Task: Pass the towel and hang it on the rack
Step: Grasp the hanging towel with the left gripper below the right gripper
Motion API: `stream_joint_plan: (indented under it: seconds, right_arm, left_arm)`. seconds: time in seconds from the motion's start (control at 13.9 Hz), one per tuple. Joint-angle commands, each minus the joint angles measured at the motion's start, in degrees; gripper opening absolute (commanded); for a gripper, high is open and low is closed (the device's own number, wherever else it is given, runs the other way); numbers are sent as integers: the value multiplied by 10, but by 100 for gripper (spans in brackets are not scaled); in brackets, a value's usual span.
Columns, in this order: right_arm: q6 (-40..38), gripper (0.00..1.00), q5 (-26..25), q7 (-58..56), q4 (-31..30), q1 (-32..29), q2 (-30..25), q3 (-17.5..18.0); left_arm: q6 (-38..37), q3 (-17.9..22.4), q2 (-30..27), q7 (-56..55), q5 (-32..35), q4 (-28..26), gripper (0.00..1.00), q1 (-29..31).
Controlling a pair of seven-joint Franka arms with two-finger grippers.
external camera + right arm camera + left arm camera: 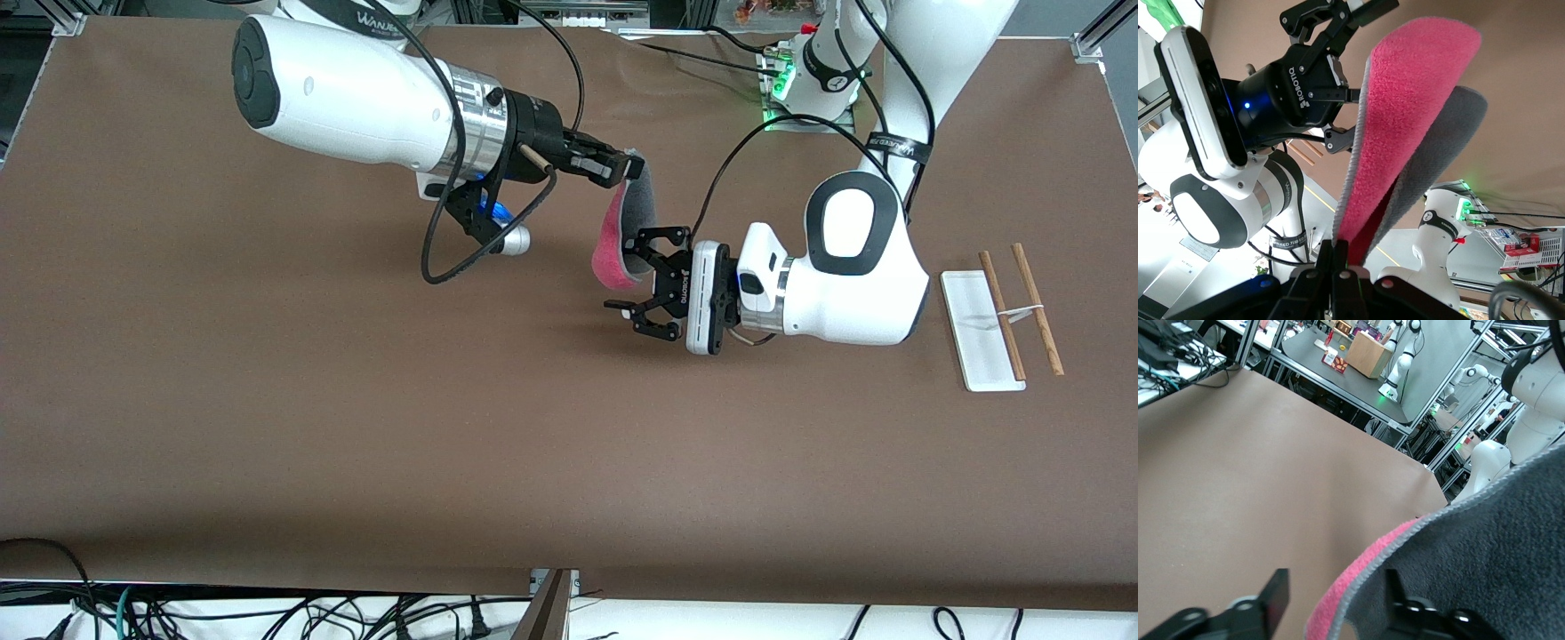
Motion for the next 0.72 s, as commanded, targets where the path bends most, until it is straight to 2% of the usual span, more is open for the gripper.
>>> stream_joint_plan:
  seconds: [0.0,0.5,0.57,0.65]
  right_arm:
    - [6,0,3,11,-4,9,-4,-7]
    - [7,0,3,17,-8,9,-2,-7]
    - [7,24,-2,17,-8,9,-2,-7]
    - [9,72,-21,17,-12,9,-2,-7]
  left_arm:
    - [-11,1,10,34,-13,17,0,5]
    - [-44,2,9,34,-12,17,0,22]
    - [-44,2,8,34,-12,17,0,23]
    - [-44,2,8,34,-10,17,0,23]
